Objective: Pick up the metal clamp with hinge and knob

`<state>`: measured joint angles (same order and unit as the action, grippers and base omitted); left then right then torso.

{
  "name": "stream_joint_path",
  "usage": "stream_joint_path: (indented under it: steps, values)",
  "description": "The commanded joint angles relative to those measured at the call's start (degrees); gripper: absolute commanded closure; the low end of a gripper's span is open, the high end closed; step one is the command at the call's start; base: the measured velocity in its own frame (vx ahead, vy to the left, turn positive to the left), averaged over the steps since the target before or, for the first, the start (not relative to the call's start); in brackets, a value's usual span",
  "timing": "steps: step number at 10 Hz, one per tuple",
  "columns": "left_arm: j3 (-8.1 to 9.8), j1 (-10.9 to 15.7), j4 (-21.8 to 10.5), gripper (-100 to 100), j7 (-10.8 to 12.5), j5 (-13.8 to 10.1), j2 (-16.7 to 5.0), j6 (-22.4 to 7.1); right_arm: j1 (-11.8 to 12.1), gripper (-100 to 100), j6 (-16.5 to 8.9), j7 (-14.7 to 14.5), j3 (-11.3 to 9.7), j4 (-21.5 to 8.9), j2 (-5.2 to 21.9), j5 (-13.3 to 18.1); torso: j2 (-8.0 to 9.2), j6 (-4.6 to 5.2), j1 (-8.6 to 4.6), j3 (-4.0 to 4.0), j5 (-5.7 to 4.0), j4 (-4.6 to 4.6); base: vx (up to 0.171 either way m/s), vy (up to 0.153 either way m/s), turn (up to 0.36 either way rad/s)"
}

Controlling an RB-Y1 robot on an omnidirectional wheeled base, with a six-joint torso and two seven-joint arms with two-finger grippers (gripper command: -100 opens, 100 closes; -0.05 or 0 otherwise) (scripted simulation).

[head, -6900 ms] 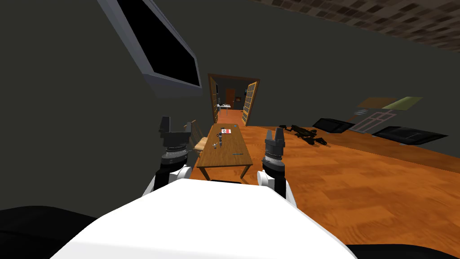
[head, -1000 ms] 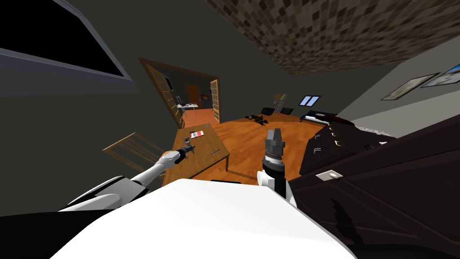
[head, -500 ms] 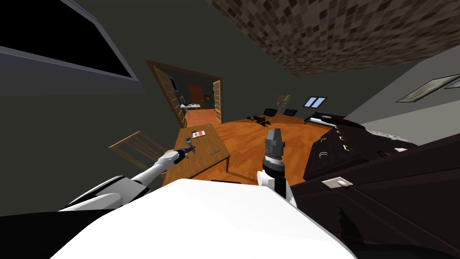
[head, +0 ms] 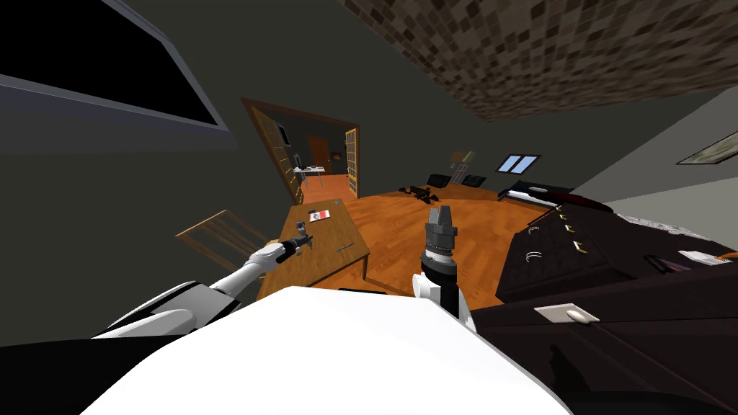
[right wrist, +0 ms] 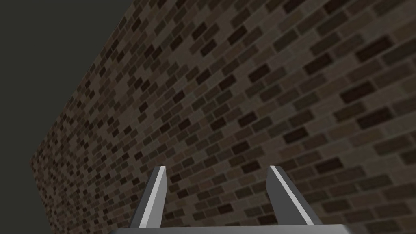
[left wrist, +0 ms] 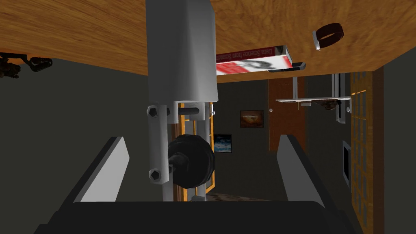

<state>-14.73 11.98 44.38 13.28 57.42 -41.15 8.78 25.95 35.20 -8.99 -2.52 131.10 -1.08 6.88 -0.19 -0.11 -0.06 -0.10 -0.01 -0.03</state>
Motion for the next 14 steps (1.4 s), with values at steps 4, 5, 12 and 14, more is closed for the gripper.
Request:
stream_joint_path:
  steps: [4, 5, 12, 14]
  values:
    - [0.53, 0.1, -2.1, -100, -7.5, -4.7, -0.2, 4.2, 0.0, 0, 0.0, 0.0, 0.0, 0.0, 0.0, 0.0, -0.21, 0.06, -0.15, -0.13, -0.04, -0.05, 0.090, -0.053, 0.108]
    - [0.84, 0.2, -3.5, -100, -9.3, -7.4, -0.3, 6.9, 0.0, 0, 0.0, 0.0, 0.0, 0.0, 0.0, 0.0, -0.09, 0.07, -0.04, -0.07, -0.02, -0.03, 0.084, -0.026, 0.163]
    - [1.45, 0.3, -6.3, -100, -19.7, -14.1, -0.6, 12.3, 0.0, 0, 0.0, 0.0, 0.0, 0.0, 0.0, 0.0, -0.10, 0.05, -0.01, -0.07, 0.01, -0.03, 0.065, -0.043, 0.104]
    - [1.76, 0.4, -7.7, -100, -22.4, -16.8, -0.8, 15.0, 0.0, 0, 0.0, 0.0, 0.0, 0.0, 0.0, 0.0, -0.10, 0.13, -0.01, -0.07, 0.01, -0.03, 0.063, -0.045, 0.051]
